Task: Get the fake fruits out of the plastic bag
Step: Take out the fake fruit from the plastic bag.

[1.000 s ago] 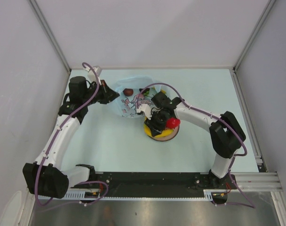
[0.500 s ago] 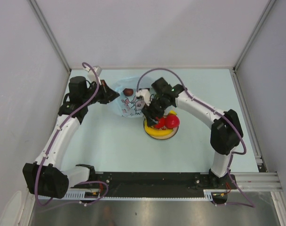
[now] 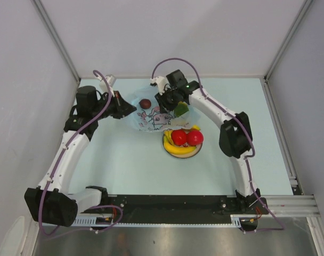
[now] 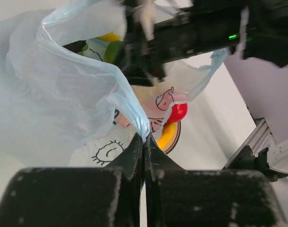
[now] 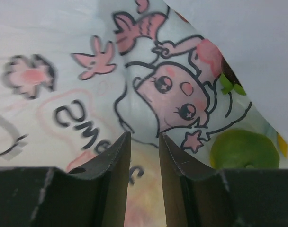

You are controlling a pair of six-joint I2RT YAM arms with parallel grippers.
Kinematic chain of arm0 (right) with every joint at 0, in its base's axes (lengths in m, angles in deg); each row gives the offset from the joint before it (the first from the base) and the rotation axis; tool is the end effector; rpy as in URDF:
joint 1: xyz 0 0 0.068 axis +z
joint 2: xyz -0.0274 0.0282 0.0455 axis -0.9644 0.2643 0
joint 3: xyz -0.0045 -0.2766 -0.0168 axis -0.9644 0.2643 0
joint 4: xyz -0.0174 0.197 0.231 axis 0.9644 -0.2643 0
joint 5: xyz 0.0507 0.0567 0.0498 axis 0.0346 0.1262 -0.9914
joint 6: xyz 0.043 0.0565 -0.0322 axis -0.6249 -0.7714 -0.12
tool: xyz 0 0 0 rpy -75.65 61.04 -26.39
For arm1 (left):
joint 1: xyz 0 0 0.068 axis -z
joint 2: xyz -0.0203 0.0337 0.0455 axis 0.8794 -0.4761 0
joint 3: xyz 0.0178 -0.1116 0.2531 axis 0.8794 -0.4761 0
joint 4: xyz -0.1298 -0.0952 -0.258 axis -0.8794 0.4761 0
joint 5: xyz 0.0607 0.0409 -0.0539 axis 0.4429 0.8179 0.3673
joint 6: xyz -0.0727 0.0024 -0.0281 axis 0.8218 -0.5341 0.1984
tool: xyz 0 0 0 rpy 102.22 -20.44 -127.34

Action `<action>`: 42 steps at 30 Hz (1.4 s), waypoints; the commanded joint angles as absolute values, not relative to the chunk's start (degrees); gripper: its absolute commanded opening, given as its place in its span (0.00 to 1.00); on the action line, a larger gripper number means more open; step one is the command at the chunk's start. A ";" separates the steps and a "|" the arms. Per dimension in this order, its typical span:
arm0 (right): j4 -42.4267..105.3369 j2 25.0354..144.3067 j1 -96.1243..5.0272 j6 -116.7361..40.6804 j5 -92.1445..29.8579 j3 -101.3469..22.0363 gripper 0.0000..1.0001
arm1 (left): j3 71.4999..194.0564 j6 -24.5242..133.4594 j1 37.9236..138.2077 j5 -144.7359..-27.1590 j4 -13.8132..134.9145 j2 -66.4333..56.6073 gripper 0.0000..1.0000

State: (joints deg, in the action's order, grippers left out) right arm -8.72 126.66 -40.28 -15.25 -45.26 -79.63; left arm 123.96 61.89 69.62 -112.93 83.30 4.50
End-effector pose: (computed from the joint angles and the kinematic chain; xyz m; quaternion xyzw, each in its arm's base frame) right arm 0.4418 0.3324 0.2589 -0.4512 0.8017 0.2302 0.3173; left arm 0.3126 -0.0830 0.3545 0.0897 0.8084 -0.3684 0.4502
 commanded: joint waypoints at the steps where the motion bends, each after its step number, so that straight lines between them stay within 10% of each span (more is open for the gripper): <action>1: -7.68 131.02 -38.73 -14.69 -34.77 -84.77 0.34 | 127.05 60.20 69.21 -116.36 84.71 7.38 0.00; 12: -3.11 130.24 -41.80 -12.50 -14.11 -75.91 0.87 | 123.10 62.13 69.21 -117.94 82.52 9.06 0.00; 23: -0.65 136.21 -41.63 -9.16 -6.37 -75.64 1.00 | 123.36 62.66 69.21 -118.20 82.08 7.92 0.00; 26: -0.56 137.01 -42.42 -8.10 -7.84 -76.34 0.93 | 123.28 62.75 69.30 -117.77 81.73 7.74 0.00; 32: -7.48 132.02 -42.25 -8.18 -20.49 -81.26 0.44 | 123.45 63.37 69.21 -116.89 80.41 6.86 0.00; 42: -11.72 108.12 -39.35 -3.62 -44.15 -66.34 0.43 | 126.87 65.74 69.30 -116.62 76.45 2.56 0.00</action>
State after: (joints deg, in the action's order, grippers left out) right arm -9.07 119.53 -40.92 -6.29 -33.81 -70.30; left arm 123.31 64.17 69.62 -116.84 80.17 3.49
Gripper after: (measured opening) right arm 0.641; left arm 0.010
